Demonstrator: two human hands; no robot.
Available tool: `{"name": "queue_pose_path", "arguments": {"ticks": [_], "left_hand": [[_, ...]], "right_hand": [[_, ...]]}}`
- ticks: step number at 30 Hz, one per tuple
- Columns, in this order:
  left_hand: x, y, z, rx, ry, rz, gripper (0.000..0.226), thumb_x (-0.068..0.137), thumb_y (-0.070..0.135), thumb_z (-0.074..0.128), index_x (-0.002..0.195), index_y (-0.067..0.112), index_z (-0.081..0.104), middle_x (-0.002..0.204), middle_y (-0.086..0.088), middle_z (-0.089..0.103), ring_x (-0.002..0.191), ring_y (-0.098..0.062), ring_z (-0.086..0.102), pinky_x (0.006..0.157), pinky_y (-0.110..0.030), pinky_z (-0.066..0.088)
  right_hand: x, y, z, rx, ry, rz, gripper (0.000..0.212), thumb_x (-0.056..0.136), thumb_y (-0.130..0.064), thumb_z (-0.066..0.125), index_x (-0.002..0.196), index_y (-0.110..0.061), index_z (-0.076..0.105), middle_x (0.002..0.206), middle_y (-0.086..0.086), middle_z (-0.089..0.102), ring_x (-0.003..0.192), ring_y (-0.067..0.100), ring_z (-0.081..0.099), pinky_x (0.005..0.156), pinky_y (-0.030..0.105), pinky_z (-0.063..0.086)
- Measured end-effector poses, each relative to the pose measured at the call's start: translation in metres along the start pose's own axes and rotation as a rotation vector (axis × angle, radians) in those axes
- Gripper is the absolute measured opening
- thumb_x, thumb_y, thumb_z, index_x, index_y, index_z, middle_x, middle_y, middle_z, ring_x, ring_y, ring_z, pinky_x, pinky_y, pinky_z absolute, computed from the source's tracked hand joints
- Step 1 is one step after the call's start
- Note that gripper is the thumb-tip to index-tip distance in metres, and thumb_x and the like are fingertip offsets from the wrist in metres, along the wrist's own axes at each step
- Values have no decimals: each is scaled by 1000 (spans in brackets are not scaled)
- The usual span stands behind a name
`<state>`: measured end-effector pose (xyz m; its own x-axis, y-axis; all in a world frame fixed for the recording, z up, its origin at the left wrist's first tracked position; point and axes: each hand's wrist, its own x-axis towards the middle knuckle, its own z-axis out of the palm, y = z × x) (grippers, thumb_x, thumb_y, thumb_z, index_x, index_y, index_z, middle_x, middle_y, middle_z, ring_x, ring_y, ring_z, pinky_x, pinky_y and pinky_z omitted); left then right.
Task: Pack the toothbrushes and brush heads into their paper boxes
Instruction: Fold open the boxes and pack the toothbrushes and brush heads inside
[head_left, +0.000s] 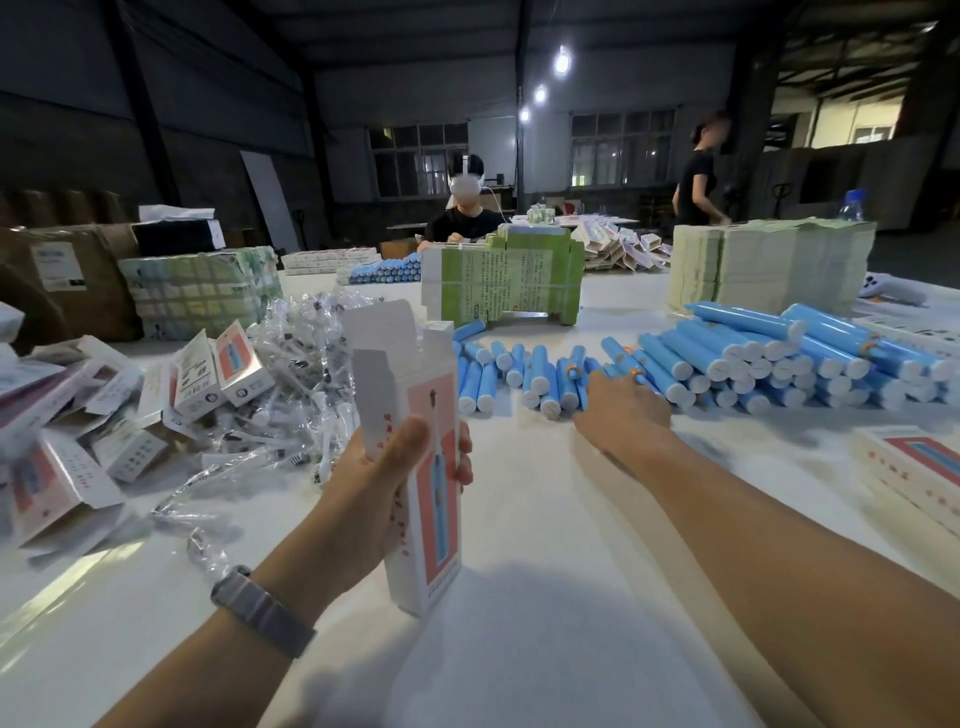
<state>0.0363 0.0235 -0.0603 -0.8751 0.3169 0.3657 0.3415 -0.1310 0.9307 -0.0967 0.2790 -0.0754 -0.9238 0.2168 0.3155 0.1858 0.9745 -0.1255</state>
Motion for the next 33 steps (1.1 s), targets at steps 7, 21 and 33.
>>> {"name": "queue_pose_path", "arguments": {"ticks": [7,21,33], "left_hand": [[2,0,-1,0,19,-3,93,41,85,78,112,26,64,90,-6,69,79,-22,67,83,-45,52],[1,4,1,3,5,39,92,43,87,75,105,20,64,85,-7,67,70,-21,63,71,-36,57],[1,6,4,-82,-50,4,82,53,97,55,101,33,72,83,-5,65,70,-17,62,71,-32,56]], "right_hand": [[-2,14,-27,626,-152,235,6,82,-13,62,86,-13,58,71,5,50,58,19,46,47,25,33],[-74,-73,-121,1928,-493,45,26,95,-30,55,109,-8,55,81,12,70,72,28,72,49,26,53],[-100,-92,-147,1949,-179,-458,28,91,-13,65,116,-16,54,93,3,66,78,15,70,72,30,56]]}}
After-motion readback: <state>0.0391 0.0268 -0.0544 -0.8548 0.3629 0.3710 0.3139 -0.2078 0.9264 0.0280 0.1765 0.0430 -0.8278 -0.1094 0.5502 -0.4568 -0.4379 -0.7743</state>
